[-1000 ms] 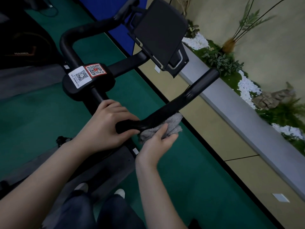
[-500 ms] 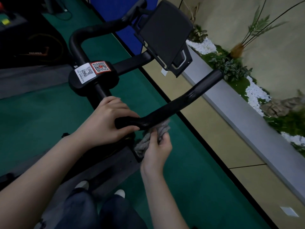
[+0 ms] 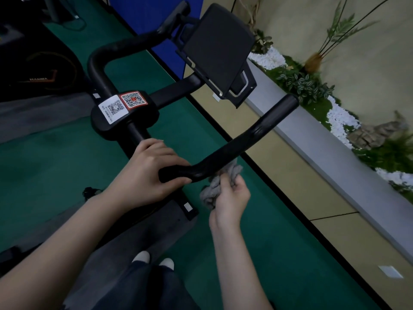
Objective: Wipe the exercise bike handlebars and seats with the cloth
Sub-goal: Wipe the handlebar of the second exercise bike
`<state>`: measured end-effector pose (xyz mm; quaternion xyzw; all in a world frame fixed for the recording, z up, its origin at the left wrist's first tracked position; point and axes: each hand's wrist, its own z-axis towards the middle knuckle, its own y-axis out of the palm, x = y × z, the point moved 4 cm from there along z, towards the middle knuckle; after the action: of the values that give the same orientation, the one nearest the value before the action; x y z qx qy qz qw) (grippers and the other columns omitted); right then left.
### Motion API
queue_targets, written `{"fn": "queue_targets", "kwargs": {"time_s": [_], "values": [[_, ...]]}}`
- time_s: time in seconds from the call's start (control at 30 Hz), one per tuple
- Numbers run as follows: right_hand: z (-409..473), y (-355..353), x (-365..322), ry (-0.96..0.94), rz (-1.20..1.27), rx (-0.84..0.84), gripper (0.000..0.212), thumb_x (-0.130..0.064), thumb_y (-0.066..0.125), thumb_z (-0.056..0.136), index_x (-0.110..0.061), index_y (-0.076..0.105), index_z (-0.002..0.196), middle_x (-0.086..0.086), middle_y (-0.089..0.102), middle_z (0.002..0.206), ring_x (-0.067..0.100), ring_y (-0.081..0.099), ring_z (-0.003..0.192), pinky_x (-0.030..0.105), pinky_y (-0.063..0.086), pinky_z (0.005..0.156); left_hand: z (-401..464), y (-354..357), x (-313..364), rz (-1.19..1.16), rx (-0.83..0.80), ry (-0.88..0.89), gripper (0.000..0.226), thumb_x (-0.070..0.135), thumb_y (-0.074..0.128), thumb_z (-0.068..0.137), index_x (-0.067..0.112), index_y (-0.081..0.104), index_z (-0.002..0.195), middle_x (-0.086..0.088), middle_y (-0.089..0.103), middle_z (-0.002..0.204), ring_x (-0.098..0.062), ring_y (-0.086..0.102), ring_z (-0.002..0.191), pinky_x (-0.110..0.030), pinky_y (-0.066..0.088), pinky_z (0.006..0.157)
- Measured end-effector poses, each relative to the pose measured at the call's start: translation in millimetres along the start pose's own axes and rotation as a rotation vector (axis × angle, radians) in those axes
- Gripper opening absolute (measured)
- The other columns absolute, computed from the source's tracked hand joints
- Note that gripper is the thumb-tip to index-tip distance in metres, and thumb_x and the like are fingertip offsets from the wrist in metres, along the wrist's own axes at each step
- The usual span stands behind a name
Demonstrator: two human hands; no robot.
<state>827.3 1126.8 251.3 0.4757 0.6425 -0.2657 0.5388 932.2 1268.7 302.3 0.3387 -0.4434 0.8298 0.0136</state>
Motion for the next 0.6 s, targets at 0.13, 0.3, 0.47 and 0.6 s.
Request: {"fn": "queue_targets", "kwargs": {"time_s": [0.13,0.3,0.47,0.6], "values": [[-7.7,5.8,3.0,-0.018,-0.154,-0.059,0.020,0.001,0.053,0.094,-0.005,0.057,0.075,0.005,0.049,0.070,0.016,0.043,0.064,0.024,0.039,0.057,-0.3,1.3,0.4,0.003,0.000,0.006,0.036,0.055,0.058,0.082,0.026,0.071,0.099,0.014,0.064,0.087,-0.010,0.058,0.085,-0.031,0.028,0.099],[-18.7,8.8,1.0,0.052,-0.105,-0.054,0.017,0.002,0.054,0.092,-0.006,0.058,0.078,0.007,0.053,0.068,0.015,0.047,0.060,0.023,0.039,0.055,1.9,1.4,9.1,0.083,0.020,0.014,0.044,0.061,0.052,0.082,0.025,0.070,0.100,0.013,0.064,0.087,-0.010,0.058,0.091,-0.042,0.021,0.111],[-7.5,1.0,-19.5,-0.070,0.061,0.213,0.016,-0.007,0.064,0.090,-0.004,0.064,0.106,0.010,0.072,0.096,0.020,0.069,0.089,0.032,0.056,0.083,15.5,15.8,22.1,0.165,-0.033,0.032,0.054,0.063,0.046,0.085,0.019,0.065,0.110,0.006,0.066,0.090,-0.017,0.062,0.086,-0.039,0.034,0.104],[-22.8,0.7,-26.6,-0.262,-0.036,0.388,0.016,-0.009,0.069,0.087,-0.009,0.069,0.103,0.008,0.073,0.099,0.022,0.068,0.098,0.036,0.055,0.091,18.2,18.9,20.7,0.159,-0.033,0.015,0.046,0.058,0.049,0.085,0.021,0.065,0.108,0.008,0.065,0.084,-0.016,0.062,0.076,-0.030,0.045,0.070]]}}
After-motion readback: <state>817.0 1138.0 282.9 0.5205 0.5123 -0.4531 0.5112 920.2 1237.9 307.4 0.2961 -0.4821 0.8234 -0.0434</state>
